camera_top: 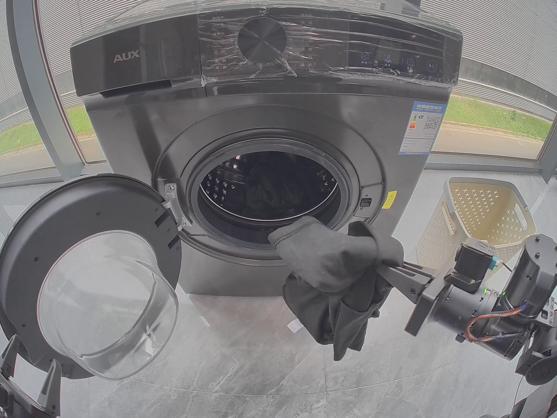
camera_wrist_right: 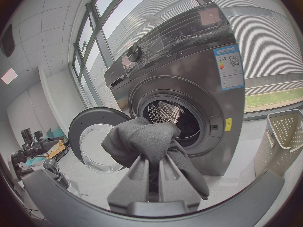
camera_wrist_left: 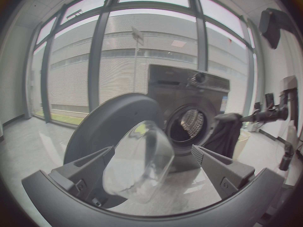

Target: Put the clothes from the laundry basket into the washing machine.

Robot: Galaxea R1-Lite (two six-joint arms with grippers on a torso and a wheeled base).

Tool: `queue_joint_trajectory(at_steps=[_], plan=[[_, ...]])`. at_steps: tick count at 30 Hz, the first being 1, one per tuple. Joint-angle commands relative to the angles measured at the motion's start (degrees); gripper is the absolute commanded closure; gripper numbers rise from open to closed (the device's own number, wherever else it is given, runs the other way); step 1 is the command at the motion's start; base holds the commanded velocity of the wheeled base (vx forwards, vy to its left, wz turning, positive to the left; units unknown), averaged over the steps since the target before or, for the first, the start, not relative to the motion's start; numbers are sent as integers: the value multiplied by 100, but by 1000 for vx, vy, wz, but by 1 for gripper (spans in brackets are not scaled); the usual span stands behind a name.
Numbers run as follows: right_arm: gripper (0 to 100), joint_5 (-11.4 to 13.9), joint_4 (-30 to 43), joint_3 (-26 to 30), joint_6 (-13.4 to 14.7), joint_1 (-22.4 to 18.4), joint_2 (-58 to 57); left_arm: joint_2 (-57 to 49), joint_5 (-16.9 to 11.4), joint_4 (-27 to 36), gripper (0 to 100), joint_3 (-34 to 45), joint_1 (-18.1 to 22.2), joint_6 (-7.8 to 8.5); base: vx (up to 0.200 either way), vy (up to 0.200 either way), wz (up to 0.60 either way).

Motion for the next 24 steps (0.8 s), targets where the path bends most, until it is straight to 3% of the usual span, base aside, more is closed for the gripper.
queue_joint_trajectory(at_steps=[1, 2, 4, 5, 7, 10, 12, 20, 24], plan=[[100, -241, -162, -600, 28, 157, 802, 978, -1298, 196, 0, -929, 4, 19, 0, 0, 0], [100, -285, -232, -652, 19, 157, 907, 1365, -1606, 187, 0, -859, 4, 63, 0, 0, 0], [100, -293, -390, -784, 28, 174, 1083, 1866, -1957, 64, 0, -780, 4, 142, 0, 0, 0], [100, -293, -417, -793, 28, 174, 1100, 1919, -1993, 29, 0, -780, 4, 133, 0, 0, 0], [100, -311, -592, -1039, 28, 174, 1303, 2446, -2406, -410, 0, -727, -40, 150, 0, 0, 0], [100, -399, -592, -1224, 28, 139, 1426, 2833, -2590, -657, 0, -727, -58, 159, 0, 0, 0], [100, -838, -627, -1628, 28, 95, 1724, 3632, -2748, -1175, 0, -771, -172, 159, 0, 0, 0], [100, -979, -584, -2120, 90, 104, 2015, 5540, -2546, -2704, 0, -806, -1156, 133, 0, 0, 0], [100, -917, -610, -2252, 98, 130, 2067, 6181, -2142, -3232, 0, -824, -1780, 80, 0, 0, 0]])
